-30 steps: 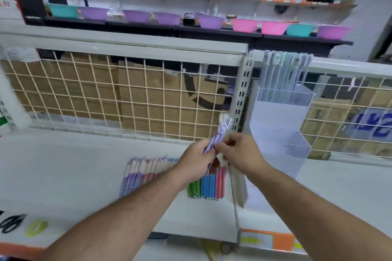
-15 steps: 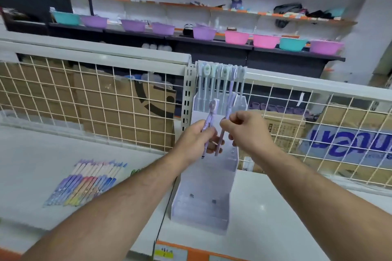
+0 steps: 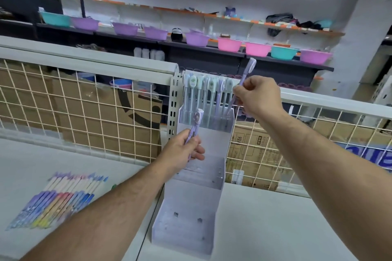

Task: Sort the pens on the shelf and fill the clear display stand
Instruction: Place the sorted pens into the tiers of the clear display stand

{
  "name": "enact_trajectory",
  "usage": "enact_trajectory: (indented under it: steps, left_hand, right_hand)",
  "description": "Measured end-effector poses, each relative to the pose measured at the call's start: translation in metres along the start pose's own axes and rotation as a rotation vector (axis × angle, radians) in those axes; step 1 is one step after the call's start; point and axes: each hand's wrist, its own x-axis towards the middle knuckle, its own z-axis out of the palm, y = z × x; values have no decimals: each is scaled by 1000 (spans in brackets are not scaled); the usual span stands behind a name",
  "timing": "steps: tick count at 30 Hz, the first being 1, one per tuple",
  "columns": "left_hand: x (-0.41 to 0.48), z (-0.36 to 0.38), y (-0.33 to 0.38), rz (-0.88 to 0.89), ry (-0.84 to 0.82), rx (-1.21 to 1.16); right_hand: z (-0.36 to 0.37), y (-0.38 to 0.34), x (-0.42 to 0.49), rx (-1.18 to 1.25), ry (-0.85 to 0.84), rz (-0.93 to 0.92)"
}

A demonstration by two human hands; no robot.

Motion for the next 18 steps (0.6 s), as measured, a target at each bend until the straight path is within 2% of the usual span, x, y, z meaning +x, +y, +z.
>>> enact_trajectory:
  steps: [11,18]
  left_hand:
    - [3,-6,-6,38,-35,23]
    - [5,-7,-7,46,-47,47]
  right_hand:
    - [24,-2,13,-99,25,-10]
    - [30,1,18,-241,82,-63]
